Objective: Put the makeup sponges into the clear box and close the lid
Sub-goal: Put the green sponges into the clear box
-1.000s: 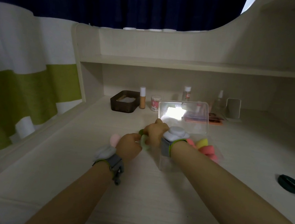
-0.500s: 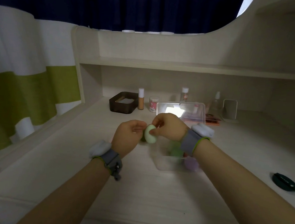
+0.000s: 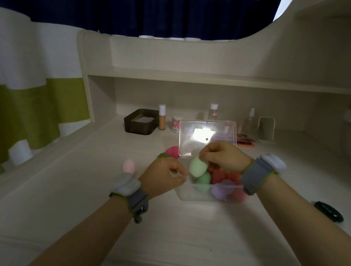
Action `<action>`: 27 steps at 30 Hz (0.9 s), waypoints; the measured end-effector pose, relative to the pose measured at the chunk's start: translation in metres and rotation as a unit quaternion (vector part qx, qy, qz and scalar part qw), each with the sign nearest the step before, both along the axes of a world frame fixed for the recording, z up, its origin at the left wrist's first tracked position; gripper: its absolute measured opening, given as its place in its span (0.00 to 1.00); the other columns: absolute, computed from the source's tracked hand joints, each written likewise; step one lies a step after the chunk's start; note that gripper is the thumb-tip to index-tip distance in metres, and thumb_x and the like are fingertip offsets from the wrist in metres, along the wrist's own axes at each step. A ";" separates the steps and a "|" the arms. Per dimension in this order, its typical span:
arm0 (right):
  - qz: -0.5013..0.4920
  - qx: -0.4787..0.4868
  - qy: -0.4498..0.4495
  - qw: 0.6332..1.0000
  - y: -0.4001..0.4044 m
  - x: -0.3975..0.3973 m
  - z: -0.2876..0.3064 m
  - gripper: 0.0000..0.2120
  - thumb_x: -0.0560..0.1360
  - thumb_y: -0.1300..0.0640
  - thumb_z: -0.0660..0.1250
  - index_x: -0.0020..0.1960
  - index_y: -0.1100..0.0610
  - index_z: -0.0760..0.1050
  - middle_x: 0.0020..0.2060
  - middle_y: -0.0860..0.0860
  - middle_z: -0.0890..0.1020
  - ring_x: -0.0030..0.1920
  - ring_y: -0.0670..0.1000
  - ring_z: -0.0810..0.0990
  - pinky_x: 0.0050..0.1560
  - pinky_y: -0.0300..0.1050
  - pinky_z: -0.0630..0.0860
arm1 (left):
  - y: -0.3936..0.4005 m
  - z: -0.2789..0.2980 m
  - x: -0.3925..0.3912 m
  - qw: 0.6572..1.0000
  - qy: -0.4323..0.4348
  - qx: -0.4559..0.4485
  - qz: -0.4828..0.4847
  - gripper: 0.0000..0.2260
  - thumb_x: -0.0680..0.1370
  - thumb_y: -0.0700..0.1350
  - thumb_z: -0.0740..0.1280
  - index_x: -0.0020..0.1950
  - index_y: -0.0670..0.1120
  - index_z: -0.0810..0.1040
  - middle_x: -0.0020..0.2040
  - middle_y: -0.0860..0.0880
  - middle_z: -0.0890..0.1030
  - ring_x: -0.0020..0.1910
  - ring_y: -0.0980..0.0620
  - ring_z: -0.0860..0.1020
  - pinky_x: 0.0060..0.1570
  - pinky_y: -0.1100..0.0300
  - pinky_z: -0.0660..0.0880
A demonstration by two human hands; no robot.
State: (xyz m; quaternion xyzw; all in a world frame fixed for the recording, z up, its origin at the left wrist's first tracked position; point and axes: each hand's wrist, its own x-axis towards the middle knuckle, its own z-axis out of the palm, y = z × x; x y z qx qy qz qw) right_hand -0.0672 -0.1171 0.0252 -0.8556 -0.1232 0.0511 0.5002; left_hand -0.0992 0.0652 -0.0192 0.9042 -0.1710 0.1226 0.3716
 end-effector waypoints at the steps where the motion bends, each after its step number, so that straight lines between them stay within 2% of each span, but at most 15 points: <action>1: 0.000 0.001 0.011 1.000 -0.002 -0.002 0.000 0.07 0.74 0.65 0.65 0.38 0.61 0.77 0.28 0.56 0.74 0.24 0.48 0.72 0.26 0.37 0.71 | -0.001 -0.001 0.000 1.000 0.003 0.009 -0.010 0.08 0.71 0.39 0.71 0.49 0.40 0.83 0.42 0.54 0.77 0.39 0.62 0.73 0.41 0.79 0.70; 4: 0.000 -0.016 0.033 0.999 -0.004 -0.004 -0.001 0.07 0.75 0.63 0.65 0.38 0.63 0.76 0.24 0.55 0.73 0.18 0.44 0.71 0.25 0.38 0.71 | -0.002 -0.004 -0.001 0.999 0.009 0.031 -0.028 0.09 0.71 0.40 0.71 0.50 0.40 0.83 0.48 0.48 0.80 0.41 0.58 0.73 0.38 0.81 0.69; 7: 0.002 -0.047 0.055 0.997 -0.006 -0.002 -0.004 0.08 0.75 0.61 0.66 0.41 0.66 0.78 0.21 0.53 0.74 0.18 0.46 0.72 0.27 0.40 0.72 | -0.003 -0.006 -0.002 0.998 0.012 0.043 -0.037 0.10 0.71 0.39 0.72 0.51 0.40 0.82 0.51 0.46 0.80 0.46 0.56 0.73 0.38 0.83 0.67; 11: 0.016 -0.102 0.062 0.993 -0.008 -0.002 -0.004 0.14 0.75 0.61 0.66 0.50 0.73 0.77 0.26 0.56 0.76 0.23 0.48 0.73 0.28 0.39 0.72 | -0.003 -0.008 -0.001 0.998 0.011 0.054 -0.042 0.09 0.71 0.38 0.71 0.50 0.39 0.82 0.49 0.49 0.77 0.47 0.56 0.73 0.39 0.83 0.67; 13: 0.024 -0.128 0.058 0.990 -0.008 0.000 -0.004 0.12 0.74 0.62 0.66 0.50 0.72 0.78 0.27 0.57 0.76 0.25 0.49 0.73 0.28 0.38 0.72 | -0.004 -0.009 0.000 0.998 0.008 0.056 -0.042 0.08 0.71 0.37 0.70 0.49 0.38 0.83 0.48 0.49 0.76 0.47 0.56 0.73 0.40 0.83 0.68; 16: 0.034 -0.167 0.050 0.984 -0.007 0.002 -0.005 0.05 0.74 0.64 0.66 0.40 0.63 0.78 0.27 0.56 0.76 0.25 0.49 0.73 0.28 0.36 0.72 | -0.005 -0.010 0.002 0.997 -0.002 0.059 -0.041 0.06 0.72 0.36 0.70 0.47 0.38 0.83 0.51 0.43 0.80 0.47 0.56 0.73 0.40 0.83 0.67; 19: 0.043 -0.211 0.026 0.976 -0.005 0.005 -0.008 0.10 0.72 0.66 0.67 0.34 0.57 0.74 0.28 0.57 0.76 0.24 0.47 0.73 0.26 0.36 0.73 | -0.004 -0.010 0.002 0.997 -0.004 0.059 -0.045 0.06 0.71 0.36 0.70 0.47 0.37 0.83 0.53 0.41 0.81 0.44 0.57 0.73 0.40 0.83 0.66; 22: 0.065 -0.315 -0.027 0.947 -0.002 0.006 -0.012 0.14 0.68 0.64 0.70 0.31 0.50 0.69 0.35 0.56 0.78 0.33 0.52 0.76 0.36 0.44 0.74 | -0.004 -0.011 0.002 0.998 -0.004 0.050 -0.044 0.06 0.71 0.35 0.70 0.46 0.36 0.83 0.53 0.40 0.81 0.42 0.57 0.73 0.40 0.83 0.67; 24: 0.081 -0.354 -0.053 0.930 0.000 0.003 -0.013 0.13 0.66 0.63 0.71 0.31 0.49 0.70 0.38 0.54 0.78 0.39 0.52 0.76 0.42 0.48 0.75 | -0.005 -0.011 0.003 0.998 -0.005 0.050 -0.042 0.06 0.71 0.35 0.70 0.46 0.36 0.83 0.53 0.40 0.81 0.43 0.57 0.73 0.40 0.84 0.66; 25: 0.088 -0.357 -0.056 0.928 0.001 0.003 -0.013 0.10 0.66 0.63 0.71 0.34 0.51 0.73 0.39 0.53 0.78 0.41 0.52 0.76 0.43 0.48 0.75 | -0.005 -0.011 0.003 0.998 -0.006 0.048 -0.042 0.05 0.71 0.35 0.70 0.45 0.35 0.83 0.53 0.39 0.81 0.42 0.58 0.73 0.40 0.84 0.66; 26: 0.095 -0.360 -0.060 0.926 0.001 0.002 -0.012 0.06 0.66 0.64 0.71 0.38 0.55 0.77 0.40 0.52 0.78 0.41 0.51 0.75 0.44 0.46 0.74 | -0.005 -0.011 0.004 0.998 -0.006 0.044 -0.043 0.05 0.71 0.34 0.70 0.45 0.35 0.83 0.52 0.39 0.81 0.41 0.58 0.73 0.40 0.84 0.66; 27: 0.100 -0.363 -0.061 0.924 0.001 0.002 -0.011 0.07 0.66 0.65 0.70 0.44 0.58 0.80 0.40 0.52 0.77 0.41 0.51 0.75 0.44 0.45 0.73 | -0.005 -0.011 0.004 0.998 -0.004 0.042 -0.044 0.05 0.71 0.34 0.70 0.44 0.34 0.83 0.52 0.38 0.81 0.42 0.58 0.73 0.40 0.84 0.66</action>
